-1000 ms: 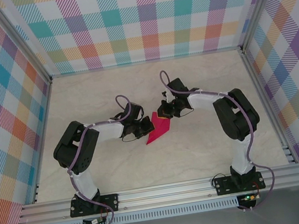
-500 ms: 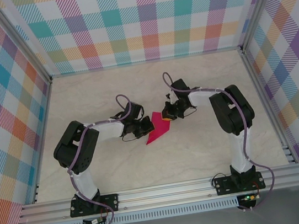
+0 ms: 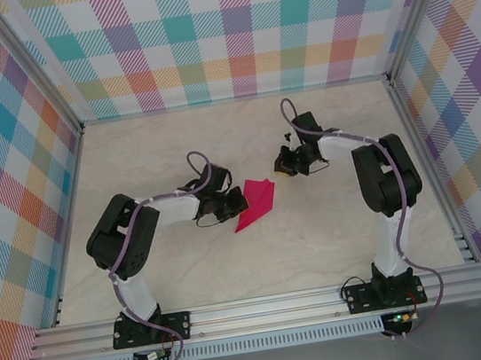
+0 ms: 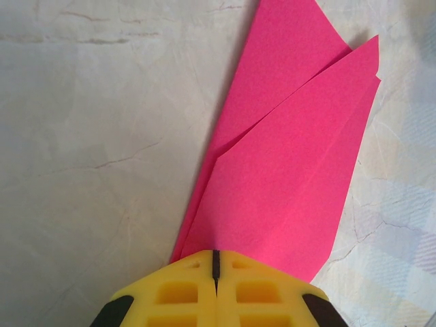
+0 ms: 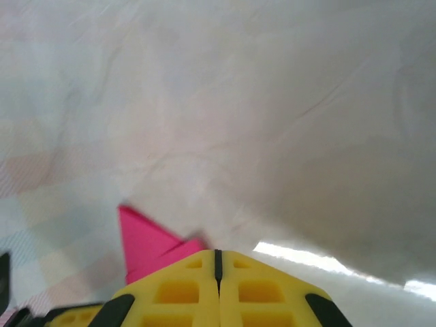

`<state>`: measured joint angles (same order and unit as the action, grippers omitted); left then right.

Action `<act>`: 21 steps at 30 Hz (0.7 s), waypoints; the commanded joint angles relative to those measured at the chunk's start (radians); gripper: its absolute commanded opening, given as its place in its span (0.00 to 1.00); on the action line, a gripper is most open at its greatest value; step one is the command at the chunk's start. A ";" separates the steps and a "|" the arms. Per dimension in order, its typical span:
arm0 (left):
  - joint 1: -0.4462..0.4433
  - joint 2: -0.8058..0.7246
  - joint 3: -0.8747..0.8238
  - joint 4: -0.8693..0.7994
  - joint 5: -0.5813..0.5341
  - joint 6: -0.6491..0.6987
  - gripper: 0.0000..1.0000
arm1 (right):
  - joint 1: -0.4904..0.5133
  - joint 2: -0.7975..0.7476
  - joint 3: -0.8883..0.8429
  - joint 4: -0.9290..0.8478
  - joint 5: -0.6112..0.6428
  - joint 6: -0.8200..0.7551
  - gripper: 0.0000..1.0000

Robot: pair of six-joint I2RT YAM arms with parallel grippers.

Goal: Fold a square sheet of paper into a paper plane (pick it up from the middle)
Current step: Fourth fold the wing at the center of the table.

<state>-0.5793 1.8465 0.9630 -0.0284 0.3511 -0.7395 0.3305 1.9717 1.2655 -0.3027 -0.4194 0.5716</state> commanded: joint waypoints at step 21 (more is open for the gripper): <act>0.001 0.036 -0.015 -0.202 -0.084 0.023 0.00 | 0.171 0.059 -0.106 0.129 -0.158 0.130 0.05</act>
<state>-0.5800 1.8465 0.9733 -0.0513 0.3470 -0.7387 0.4976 2.0079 1.1702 -0.1879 -0.5621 0.6971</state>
